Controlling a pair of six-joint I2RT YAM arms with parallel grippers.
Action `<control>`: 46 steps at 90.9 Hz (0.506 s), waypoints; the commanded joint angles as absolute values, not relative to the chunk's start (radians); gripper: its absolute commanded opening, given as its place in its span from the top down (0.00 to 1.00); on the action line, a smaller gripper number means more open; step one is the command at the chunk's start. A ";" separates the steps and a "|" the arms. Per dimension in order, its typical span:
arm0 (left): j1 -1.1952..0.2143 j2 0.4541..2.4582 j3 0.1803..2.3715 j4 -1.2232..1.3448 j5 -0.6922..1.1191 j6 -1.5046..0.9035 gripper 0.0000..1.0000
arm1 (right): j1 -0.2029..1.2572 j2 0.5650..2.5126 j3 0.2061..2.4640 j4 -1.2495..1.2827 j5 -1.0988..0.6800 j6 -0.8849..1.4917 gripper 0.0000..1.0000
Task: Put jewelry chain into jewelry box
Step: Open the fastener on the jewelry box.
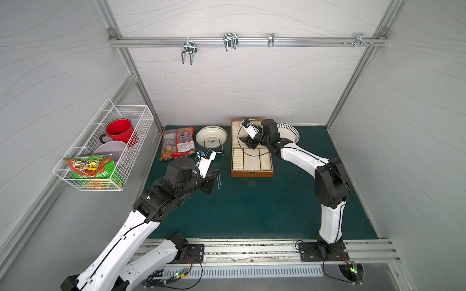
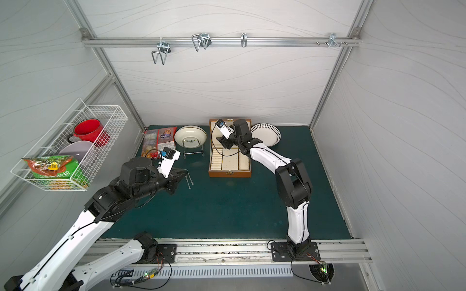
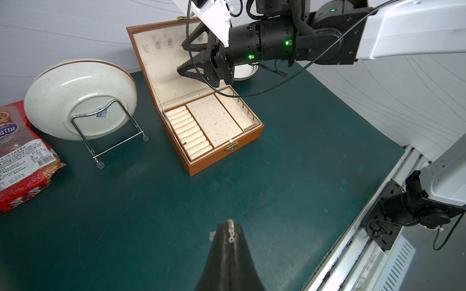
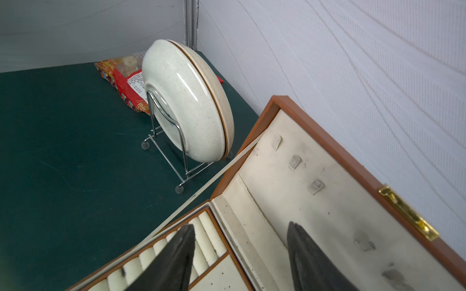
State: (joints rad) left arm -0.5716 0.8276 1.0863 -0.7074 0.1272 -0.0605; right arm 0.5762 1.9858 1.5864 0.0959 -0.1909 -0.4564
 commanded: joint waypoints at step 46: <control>-0.575 0.837 1.134 -0.659 0.139 -0.040 1.00 | 0.507 2.126 1.716 0.155 -0.272 -0.823 0.41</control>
State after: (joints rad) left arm -0.5716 0.8310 1.0863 -0.7074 0.1276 -0.0544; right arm 0.5217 2.1010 1.6684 0.1398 -0.2298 -0.7666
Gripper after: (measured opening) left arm 0.042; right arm 0.605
